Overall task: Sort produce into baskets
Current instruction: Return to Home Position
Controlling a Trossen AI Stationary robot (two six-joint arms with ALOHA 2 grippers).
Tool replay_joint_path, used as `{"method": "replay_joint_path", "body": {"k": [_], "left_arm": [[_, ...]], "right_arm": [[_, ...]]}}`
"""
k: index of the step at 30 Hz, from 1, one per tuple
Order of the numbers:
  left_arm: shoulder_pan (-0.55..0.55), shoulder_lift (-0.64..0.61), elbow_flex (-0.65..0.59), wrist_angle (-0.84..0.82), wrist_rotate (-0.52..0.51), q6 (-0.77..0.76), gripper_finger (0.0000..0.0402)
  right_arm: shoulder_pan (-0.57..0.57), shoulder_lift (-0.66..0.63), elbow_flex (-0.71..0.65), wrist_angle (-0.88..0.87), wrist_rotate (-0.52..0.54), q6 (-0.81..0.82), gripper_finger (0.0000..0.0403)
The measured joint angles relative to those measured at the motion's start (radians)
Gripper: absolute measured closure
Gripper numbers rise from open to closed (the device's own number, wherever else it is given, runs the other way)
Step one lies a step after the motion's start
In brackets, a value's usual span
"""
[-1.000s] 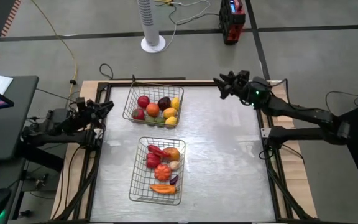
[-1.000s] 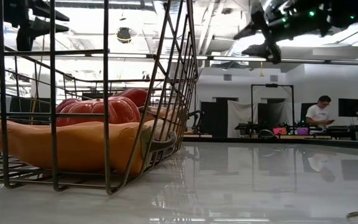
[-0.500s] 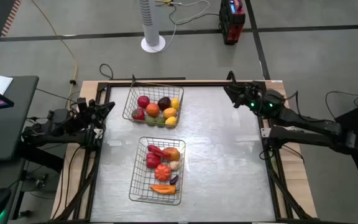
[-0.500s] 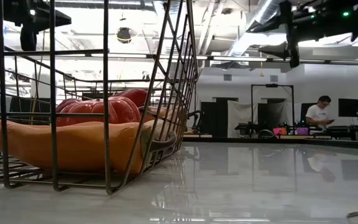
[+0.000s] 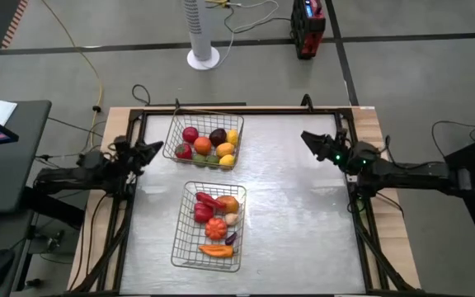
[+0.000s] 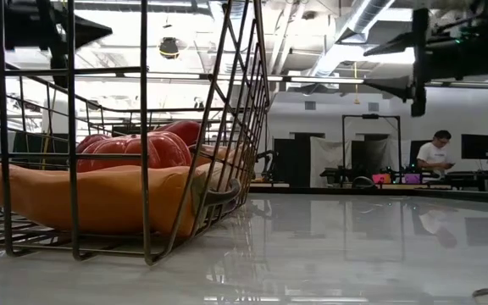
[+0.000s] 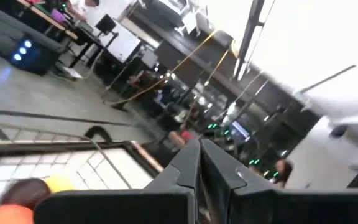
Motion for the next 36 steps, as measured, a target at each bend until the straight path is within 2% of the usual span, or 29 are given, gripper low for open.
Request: {"method": "replay_joint_path", "body": {"k": [7, 17, 23, 27, 36], "left_arm": [[0.0, -0.002, -0.162, 0.275, -0.04, -0.005, 0.0401], [0.0, -0.002, -0.193, 0.306, -0.053, -0.026, 0.0401], [0.0, -0.002, -0.193, 0.164, -0.13, -0.023, 0.0401], [0.0, -0.002, -0.193, -0.002, -0.135, 0.015, 0.0401], [0.0, 0.02, -0.184, -0.037, -0.136, 0.113, 0.0401]], "right_arm": [[0.075, -0.049, -0.16, 0.31, -0.018, 0.042, 0.0137], [0.087, -0.098, -0.16, 0.268, -0.003, 0.013, 0.0202], [0.085, -0.096, -0.16, 0.13, 0.0, 0.011, 0.0235], [0.086, -0.096, -0.16, -0.031, -0.001, -0.014, 0.024], [0.086, -0.096, -0.16, -0.413, -0.001, -0.017, 0.0241]]}}
